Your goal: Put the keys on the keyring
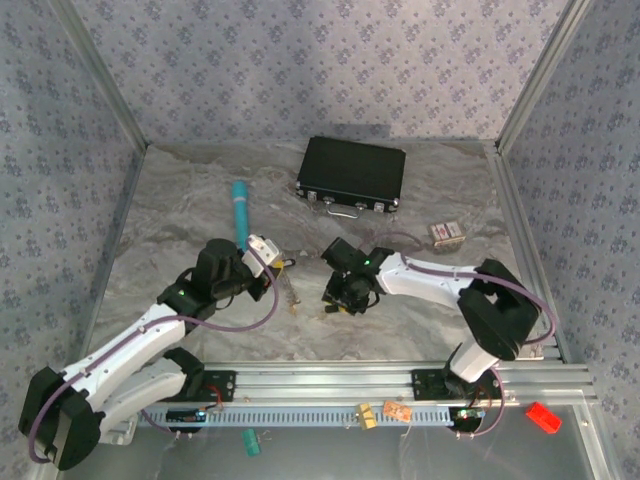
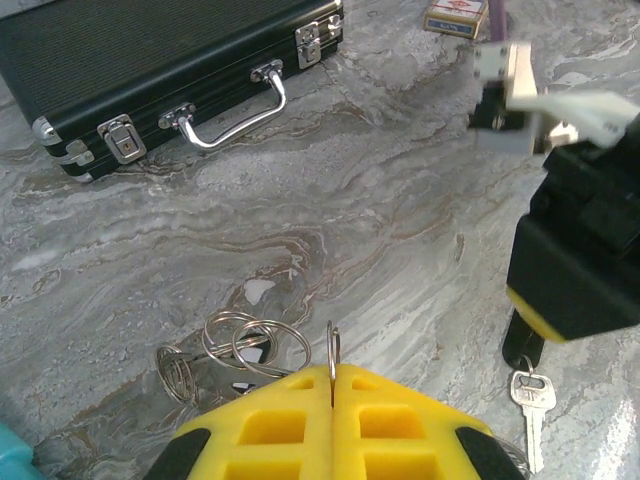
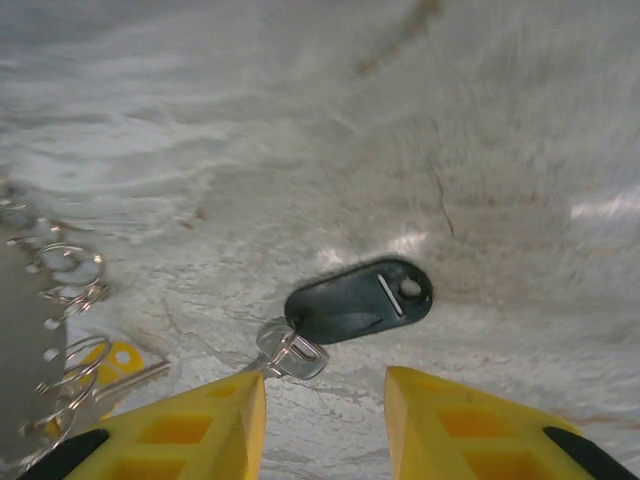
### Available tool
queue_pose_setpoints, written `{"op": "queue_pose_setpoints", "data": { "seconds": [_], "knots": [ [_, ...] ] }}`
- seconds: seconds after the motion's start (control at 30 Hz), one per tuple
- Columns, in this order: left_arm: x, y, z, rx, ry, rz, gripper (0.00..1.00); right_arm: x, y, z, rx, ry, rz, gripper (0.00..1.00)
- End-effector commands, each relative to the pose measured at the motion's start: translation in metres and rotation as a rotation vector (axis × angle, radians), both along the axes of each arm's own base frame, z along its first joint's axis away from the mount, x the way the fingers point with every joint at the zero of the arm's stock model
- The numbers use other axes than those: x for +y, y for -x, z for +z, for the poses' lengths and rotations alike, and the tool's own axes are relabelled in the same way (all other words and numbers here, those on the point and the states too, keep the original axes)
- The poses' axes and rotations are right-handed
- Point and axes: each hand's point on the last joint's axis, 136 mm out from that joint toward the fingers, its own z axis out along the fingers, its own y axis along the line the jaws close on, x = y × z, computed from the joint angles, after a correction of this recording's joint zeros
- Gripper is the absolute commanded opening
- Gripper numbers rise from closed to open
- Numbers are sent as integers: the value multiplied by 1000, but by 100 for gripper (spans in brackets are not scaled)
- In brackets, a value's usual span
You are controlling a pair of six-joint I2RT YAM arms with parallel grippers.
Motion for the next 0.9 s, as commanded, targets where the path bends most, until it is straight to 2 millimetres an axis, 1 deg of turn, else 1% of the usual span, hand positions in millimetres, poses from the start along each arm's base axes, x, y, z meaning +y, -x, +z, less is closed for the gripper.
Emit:
{"op": "queue_pose_setpoints", "data": {
  "seconds": [0.0, 0.07, 0.13, 0.2, 0.33, 0.5, 0.57, 0.8, 0.83, 0.87],
  "knots": [
    [-9, -2, 28, -56, 49, -36, 0, 23, 4, 12, 110, -75, -159, 38],
    [-9, -1, 29, -59, 50, -38, 0, 20, -1, 13, 95, -55, -181, 39],
    [-9, -2, 29, -59, 54, -37, 0, 13, -4, 8, 93, -32, -216, 39],
    [-10, -2, 29, -58, 58, -39, 0, 10, -7, 4, 100, -36, -241, 38],
    [-12, -1, 29, -56, 61, -47, 0, 14, -8, -1, 116, -35, -248, 36],
    [-12, 0, 29, -53, 58, -51, 0, 22, -3, -4, 131, -33, -227, 33],
    [-13, 0, 29, -52, 58, -53, 0, 21, -3, -8, 137, -20, -230, 32],
    [-14, 2, 27, -45, 48, -64, 0, 25, -2, -20, 155, -13, -207, 25],
    [-14, 2, 27, -46, 47, -63, 0, 25, -1, -21, 158, -9, -202, 22],
    [-14, 2, 27, -46, 47, -63, 0, 25, -2, -21, 155, -8, -202, 17]
  ]
}}
